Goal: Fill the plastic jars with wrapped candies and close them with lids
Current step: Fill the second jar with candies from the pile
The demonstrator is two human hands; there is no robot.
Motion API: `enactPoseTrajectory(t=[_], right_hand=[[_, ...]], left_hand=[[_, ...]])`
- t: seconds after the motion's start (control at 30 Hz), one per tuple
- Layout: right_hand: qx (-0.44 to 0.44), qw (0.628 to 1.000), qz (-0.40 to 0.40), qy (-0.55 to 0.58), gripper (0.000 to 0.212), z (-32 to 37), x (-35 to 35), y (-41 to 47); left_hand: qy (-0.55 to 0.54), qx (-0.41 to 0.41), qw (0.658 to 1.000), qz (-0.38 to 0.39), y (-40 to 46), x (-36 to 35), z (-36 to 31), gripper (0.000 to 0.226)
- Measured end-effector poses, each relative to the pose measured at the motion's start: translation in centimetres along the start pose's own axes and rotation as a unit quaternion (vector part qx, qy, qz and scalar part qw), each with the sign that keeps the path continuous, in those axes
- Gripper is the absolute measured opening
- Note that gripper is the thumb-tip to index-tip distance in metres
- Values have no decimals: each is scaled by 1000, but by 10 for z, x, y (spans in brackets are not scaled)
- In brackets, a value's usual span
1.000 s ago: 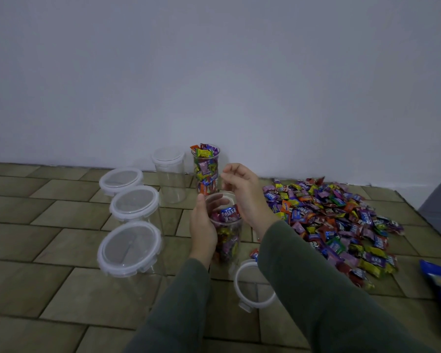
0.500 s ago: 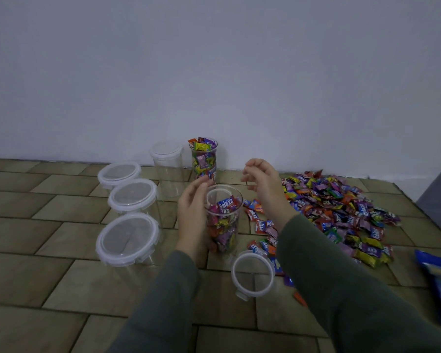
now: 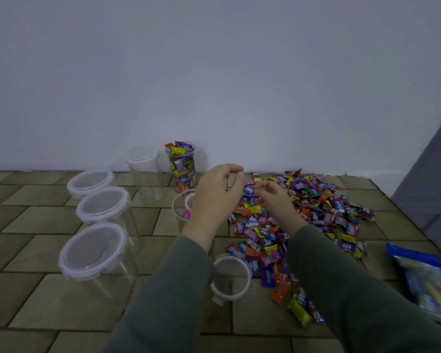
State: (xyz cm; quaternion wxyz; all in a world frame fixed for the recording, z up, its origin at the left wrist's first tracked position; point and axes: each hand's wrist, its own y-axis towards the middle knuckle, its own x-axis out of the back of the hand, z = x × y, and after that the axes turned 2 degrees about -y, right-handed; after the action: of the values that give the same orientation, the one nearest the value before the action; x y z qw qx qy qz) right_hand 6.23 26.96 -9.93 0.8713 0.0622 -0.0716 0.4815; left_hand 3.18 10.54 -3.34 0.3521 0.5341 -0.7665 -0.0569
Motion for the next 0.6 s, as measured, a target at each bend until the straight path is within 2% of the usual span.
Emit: enactPoseTrajectory(t=[0.13, 0.23, 0.33, 0.47, 0.6], right_hand=[[-7, 999, -12, -37, 6, -14, 35, 5], [-18, 998, -16, -63, 11, -26, 59, 12], [-17, 995, -15, -100, 6, -33, 80, 21], [3, 986, -7, -168, 6, -42, 105, 39], [38, 966, 5, -256, 6, -54, 124, 66]], left_hand=[[18, 6, 997, 73, 6, -36, -3, 22], [8, 45, 989, 139, 13, -65, 4, 23], [34, 86, 975, 203, 23, -96, 18, 29], [86, 88, 964, 237, 40, -133, 37, 32], [170, 75, 955, 229, 59, -165, 51, 39]])
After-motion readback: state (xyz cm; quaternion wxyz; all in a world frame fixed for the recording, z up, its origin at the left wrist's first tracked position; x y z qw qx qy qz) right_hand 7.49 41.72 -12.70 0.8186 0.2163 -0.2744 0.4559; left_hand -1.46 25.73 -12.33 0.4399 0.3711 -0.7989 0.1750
